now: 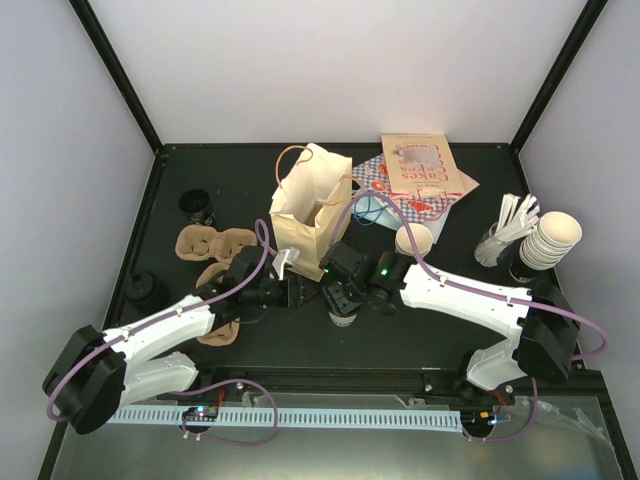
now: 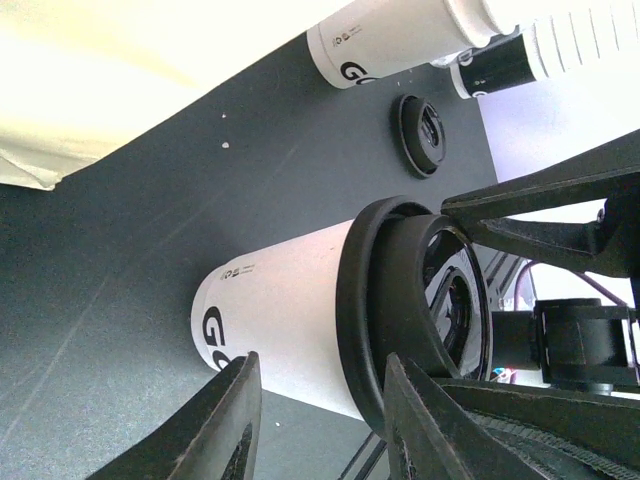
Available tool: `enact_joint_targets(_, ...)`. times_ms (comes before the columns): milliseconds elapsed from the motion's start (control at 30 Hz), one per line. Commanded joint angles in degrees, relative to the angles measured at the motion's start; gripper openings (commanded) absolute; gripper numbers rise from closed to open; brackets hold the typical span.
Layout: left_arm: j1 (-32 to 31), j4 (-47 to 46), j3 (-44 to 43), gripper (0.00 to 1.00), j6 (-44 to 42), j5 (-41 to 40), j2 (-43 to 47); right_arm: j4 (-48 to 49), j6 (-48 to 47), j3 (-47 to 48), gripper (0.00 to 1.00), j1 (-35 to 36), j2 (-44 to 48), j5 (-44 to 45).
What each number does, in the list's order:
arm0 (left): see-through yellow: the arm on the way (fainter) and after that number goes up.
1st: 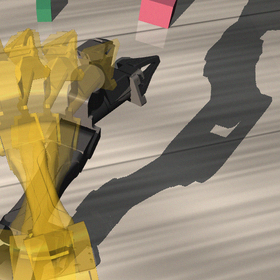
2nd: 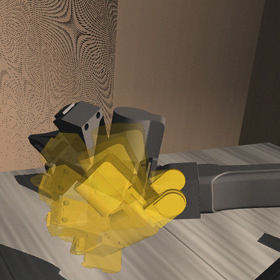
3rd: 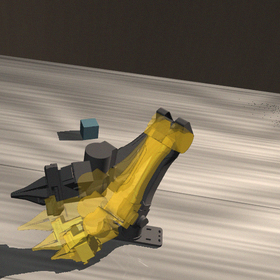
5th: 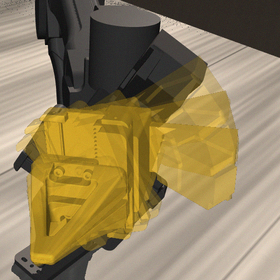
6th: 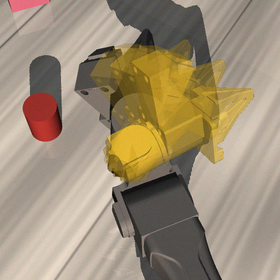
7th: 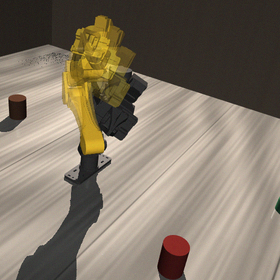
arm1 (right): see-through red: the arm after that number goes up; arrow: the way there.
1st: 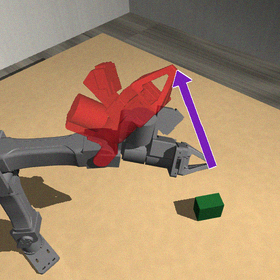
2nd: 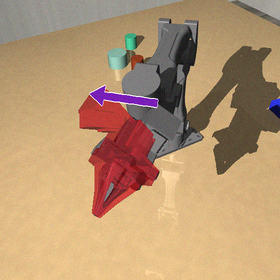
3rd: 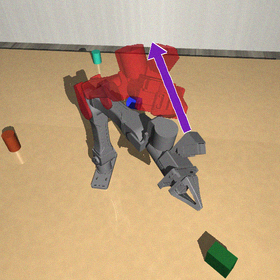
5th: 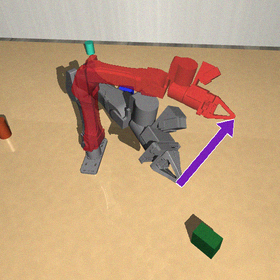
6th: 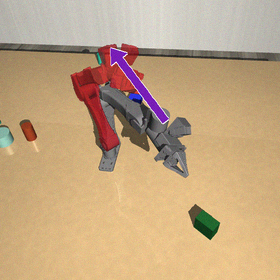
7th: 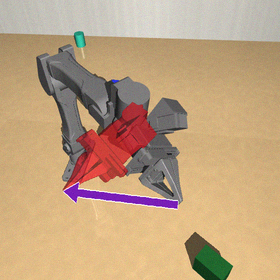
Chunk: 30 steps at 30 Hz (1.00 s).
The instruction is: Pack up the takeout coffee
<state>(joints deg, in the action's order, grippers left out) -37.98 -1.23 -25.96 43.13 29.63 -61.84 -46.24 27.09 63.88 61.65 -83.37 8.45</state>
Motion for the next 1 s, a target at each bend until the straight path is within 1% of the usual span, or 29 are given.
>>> enact_joint_targets(0, -0.31, -4.15, 0.12, 0.37, 1.60, 1.28, -1.02, -2.47, -0.64, -4.08, 0.67, 0.40, -3.52, -3.50)
enact_joint_targets(167, -0.34, -7.22, -0.09, 0.37, 2.81, 3.55, -3.56, -2.09, -0.81, -4.35, 0.67, 0.40, -3.27, -3.72)
enact_joint_targets(500, -0.27, -8.10, -0.93, 0.36, 3.01, 4.91, -7.93, -1.96, -1.39, -4.46, 0.66, 0.43, -3.37, -4.14)
enact_joint_targets(767, -0.37, -2.26, -2.15, 0.35, 1.28, 2.77, -10.83, -1.63, -1.16, -5.04, 0.66, 0.49, -3.73, -3.88)
enact_joint_targets(967, -0.49, -2.83, 0.01, 0.35, 2.10, 1.97, -8.69, -1.00, -0.57, -6.19, 0.66, 0.58, -3.90, -3.63)
